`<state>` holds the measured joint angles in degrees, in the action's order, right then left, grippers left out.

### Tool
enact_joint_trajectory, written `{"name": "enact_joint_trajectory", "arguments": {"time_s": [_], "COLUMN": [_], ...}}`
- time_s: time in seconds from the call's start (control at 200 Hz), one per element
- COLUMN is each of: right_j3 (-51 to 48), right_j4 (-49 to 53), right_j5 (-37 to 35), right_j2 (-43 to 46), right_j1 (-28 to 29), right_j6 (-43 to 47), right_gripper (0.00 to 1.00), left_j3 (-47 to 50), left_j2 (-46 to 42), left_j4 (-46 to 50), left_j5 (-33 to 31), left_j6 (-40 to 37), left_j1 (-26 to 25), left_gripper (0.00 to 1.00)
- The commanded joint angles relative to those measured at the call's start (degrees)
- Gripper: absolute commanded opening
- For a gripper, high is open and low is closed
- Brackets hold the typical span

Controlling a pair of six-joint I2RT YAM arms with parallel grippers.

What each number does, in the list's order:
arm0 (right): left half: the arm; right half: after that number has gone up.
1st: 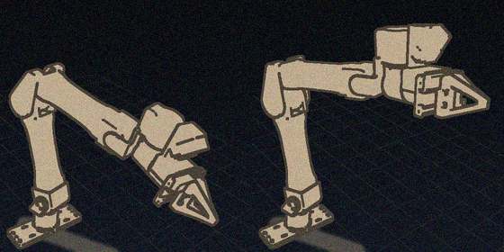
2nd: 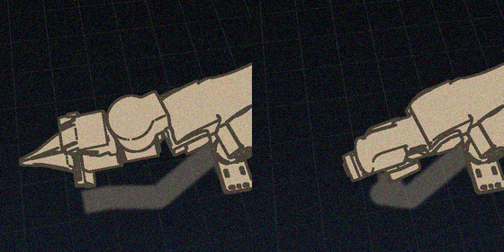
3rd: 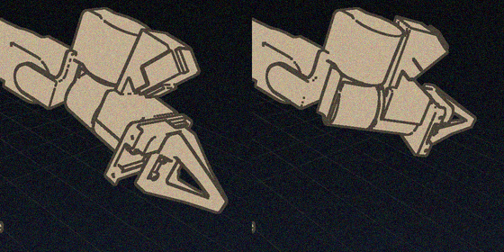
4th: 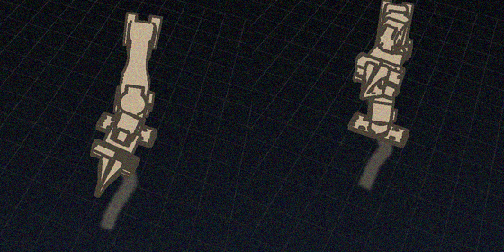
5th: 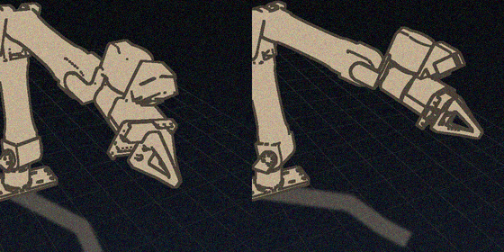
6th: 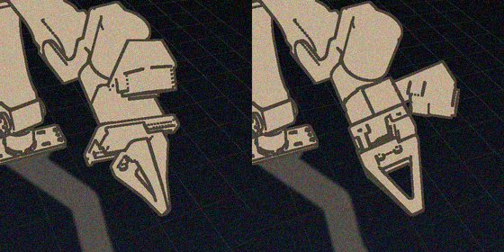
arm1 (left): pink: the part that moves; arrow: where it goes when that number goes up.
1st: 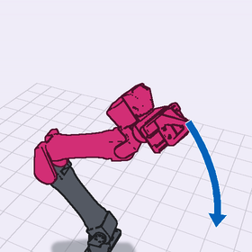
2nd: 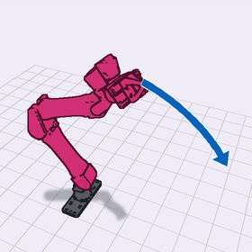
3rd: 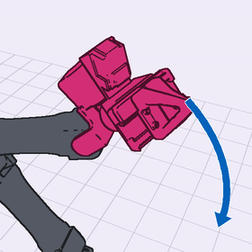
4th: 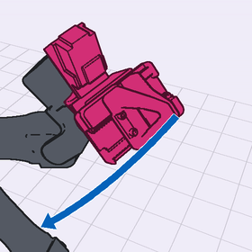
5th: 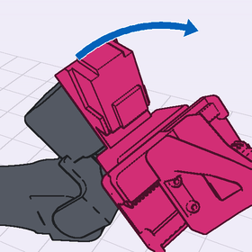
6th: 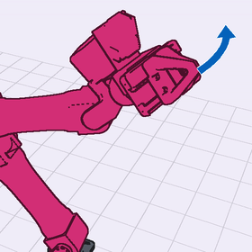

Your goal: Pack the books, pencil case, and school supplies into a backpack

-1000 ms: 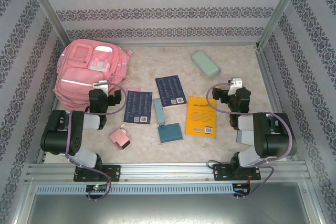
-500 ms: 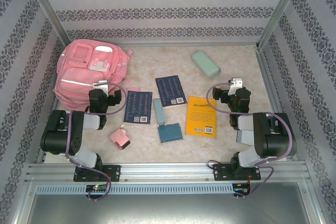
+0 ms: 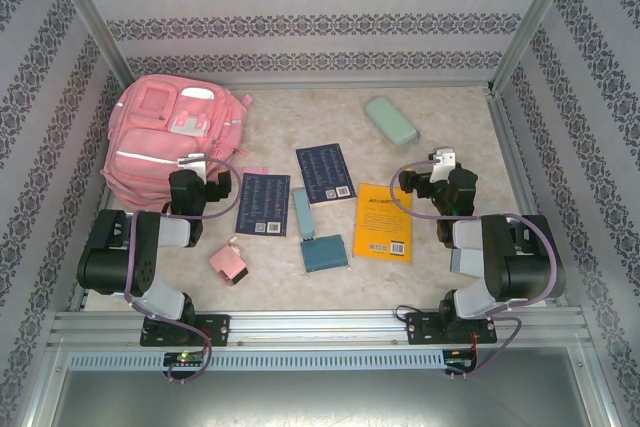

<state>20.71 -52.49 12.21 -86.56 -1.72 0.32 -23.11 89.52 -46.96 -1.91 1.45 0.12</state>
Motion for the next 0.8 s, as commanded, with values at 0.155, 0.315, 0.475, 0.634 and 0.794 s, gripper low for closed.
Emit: {"name": "enact_joint_trajectory", "arguments": {"time_s": [0.155, 0.315, 0.475, 0.634, 0.794], "right_j3": [1.37, 1.36, 2.53, 6.25, 12.68], "right_j4": [0.9, 1.07, 6.94, 20.5, 36.19], "right_j5": [-4.82, -6.78, -12.0, -18.9, -19.79], "right_j2": [-0.04, 0.12, 4.72, 14.52, 22.63], "right_j1": [0.31, 0.35, 0.31, 0.23, -1.8], "right_j6": [-1.6, -2.13, -4.19, -9.98, -28.46], "right_gripper": [0.98, 0.98, 0.98, 0.98, 0.98], "left_j3": [-0.59, -3.69, -18.48, -27.23, -32.61], "left_j2": [-0.09, -2.87, -10.54, -15.3, -16.66], "left_j4": [-0.68, 6.41, 37.84, 54.02, 62.93], "left_j5": [0.46, 1.13, -4.09, -8.39, -9.09], "left_j6": [-0.62, -1.02, 4.87, 13.11, 16.24], "left_j1": [-0.21, -0.21, -0.21, -0.16, 0.62], "left_gripper": [1.0, 1.0, 1.0, 0.99, 0.99]}}
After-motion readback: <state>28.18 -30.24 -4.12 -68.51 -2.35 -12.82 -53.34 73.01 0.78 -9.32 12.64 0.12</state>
